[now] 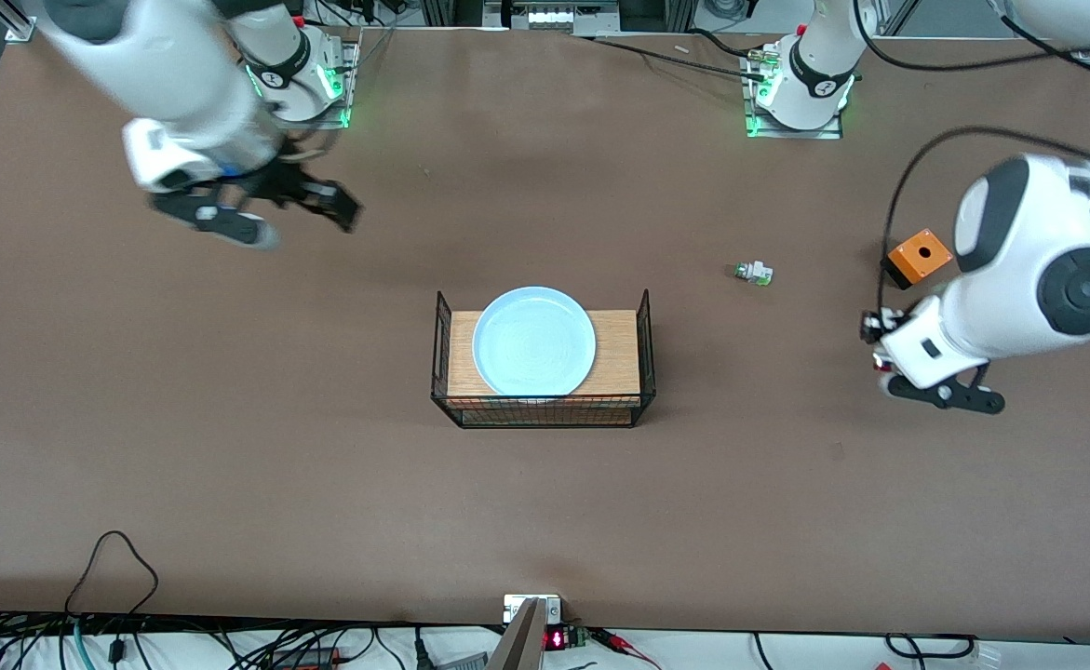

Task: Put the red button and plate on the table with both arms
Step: 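Carry the button with the left gripper while the right gripper approaches the plate, then set the button on the table while the right gripper grips the plate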

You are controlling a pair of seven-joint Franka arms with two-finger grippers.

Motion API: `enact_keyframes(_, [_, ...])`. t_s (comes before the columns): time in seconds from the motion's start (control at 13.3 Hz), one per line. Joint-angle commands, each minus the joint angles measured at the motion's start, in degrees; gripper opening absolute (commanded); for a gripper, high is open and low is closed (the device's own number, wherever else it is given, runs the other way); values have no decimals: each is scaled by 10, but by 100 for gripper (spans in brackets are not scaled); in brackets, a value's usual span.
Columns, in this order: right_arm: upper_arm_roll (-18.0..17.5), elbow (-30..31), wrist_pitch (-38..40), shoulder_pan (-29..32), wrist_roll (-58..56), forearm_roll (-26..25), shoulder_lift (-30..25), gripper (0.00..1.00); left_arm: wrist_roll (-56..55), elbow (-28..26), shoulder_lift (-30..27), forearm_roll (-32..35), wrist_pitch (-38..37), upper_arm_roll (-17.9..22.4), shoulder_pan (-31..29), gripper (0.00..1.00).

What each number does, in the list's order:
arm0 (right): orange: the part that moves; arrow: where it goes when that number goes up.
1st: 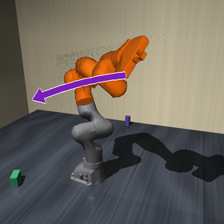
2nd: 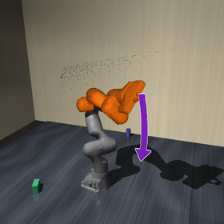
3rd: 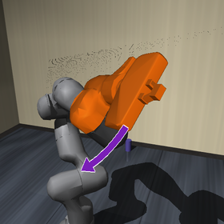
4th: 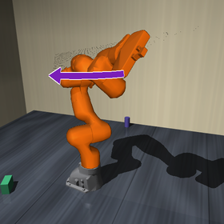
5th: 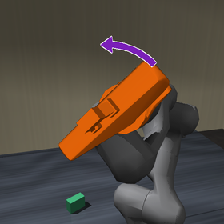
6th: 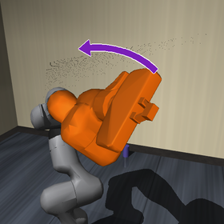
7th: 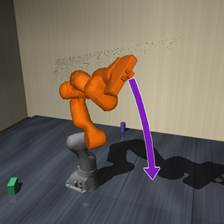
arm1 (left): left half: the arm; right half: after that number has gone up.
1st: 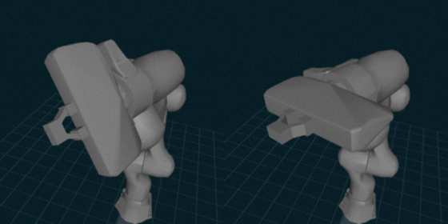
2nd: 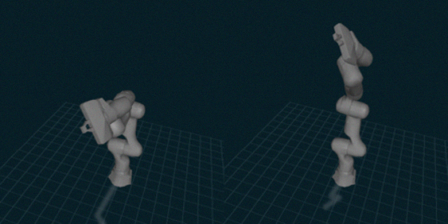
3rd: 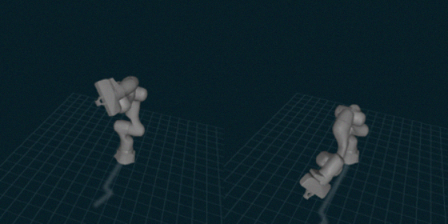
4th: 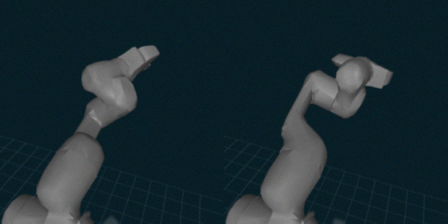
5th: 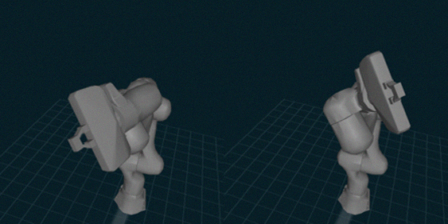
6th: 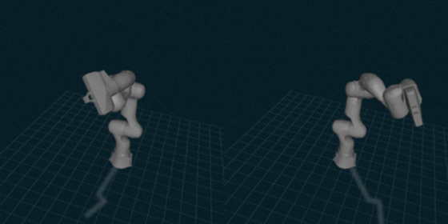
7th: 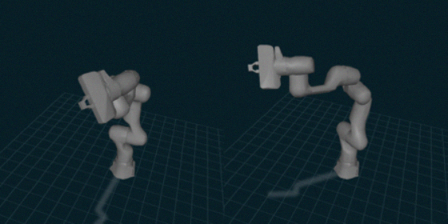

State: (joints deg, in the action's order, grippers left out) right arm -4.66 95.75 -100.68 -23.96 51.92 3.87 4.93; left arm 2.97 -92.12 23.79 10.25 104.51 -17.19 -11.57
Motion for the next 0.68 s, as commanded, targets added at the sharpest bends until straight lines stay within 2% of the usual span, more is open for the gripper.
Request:
enact_keyframes(0.0, [9,-11,-54,-43,90,3,38,100,26,-94,-6,-1,100,-8,-28,27])
enact_keyframes(0.3, [9,-14,-162,-93,213,14,111,100,27,-204,3,-1,217,-7,-61,27])
enact_keyframes(0.45, [9,-49,-194,-102,265,22,161,100,27,-255,10,-1,293,-5,-67,27])
enact_keyframes(0.6, [9,-61,-196,-101,304,23,187,100,40,-264,39,-1,338,-3,-85,28])
